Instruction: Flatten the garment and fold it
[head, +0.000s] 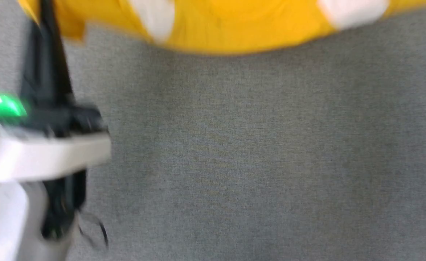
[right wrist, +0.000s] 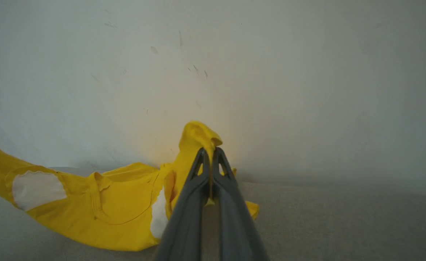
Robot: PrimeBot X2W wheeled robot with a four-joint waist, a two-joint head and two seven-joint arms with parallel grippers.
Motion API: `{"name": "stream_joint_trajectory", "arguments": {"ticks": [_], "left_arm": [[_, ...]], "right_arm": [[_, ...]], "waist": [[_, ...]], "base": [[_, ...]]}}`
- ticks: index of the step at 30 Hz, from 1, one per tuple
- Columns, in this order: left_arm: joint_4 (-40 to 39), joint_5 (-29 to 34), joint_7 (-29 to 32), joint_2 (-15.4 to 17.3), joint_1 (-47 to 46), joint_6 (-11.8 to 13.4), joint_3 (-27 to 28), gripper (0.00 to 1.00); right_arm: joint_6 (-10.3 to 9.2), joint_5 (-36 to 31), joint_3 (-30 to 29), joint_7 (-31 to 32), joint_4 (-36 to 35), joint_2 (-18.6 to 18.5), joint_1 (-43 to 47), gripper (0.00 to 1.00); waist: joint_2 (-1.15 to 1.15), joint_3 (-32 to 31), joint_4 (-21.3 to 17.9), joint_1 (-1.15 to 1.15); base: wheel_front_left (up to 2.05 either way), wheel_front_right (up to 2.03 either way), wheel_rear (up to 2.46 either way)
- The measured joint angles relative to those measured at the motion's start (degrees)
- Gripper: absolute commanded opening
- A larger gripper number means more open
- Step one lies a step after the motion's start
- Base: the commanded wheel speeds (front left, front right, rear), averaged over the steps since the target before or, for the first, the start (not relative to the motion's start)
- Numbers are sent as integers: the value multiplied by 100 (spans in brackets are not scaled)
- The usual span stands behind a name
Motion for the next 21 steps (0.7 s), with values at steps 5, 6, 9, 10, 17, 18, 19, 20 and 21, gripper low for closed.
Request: {"name": "stream_joint_trajectory", "arguments": {"ticks": [5,6,9,10,17,18,19,20,21], "left_arm": [[196,-513,-157,-54,1405,-141,-69,0],[293,-586,-176,-53,1643,-182,-98,0],[626,-758,-218,-56,2250,-321,-180,0],[745,-820,-226,-65,2406,-357,-218,0],[1425,-1068,-212,-34,3171,-566,-392,0],[1475,-1098,-212,-25,3260,-577,-401,0],[1525,-1139,-213,-22,3343,-578,-391,0],[1558,-1177,-212,-12,3416,-579,-383,0],[1586,-1187,-197,12,3485,-580,-387,0]], "right_arm": [[0,133,21,88,-73,506,1210,0],[0,141,77,111,-56,520,1411,0],[0,198,202,165,92,508,1984,0],[0,252,242,191,179,503,2175,0],[0,565,443,167,645,219,3325,0],[0,664,405,136,747,212,3461,0],[0,687,375,86,850,181,3588,0],[0,706,347,58,939,142,3691,0],[0,783,290,21,1031,136,3777,0]], "waist": [[0,-337,-18,0],[0,-403,-23,1],[0,-608,-35,0],[0,-678,-35,0],[0,-1124,-2,1],[0,-1183,6,1],[0,-1242,15,1],[0,-1298,22,1],[0,-1356,29,1]], "base": [[0,0,0],[0,0,0],[0,0,0],[0,0,0],[0,0,0],[0,0,0],[0,0,0],[0,0,0],[0,0,0]]}}
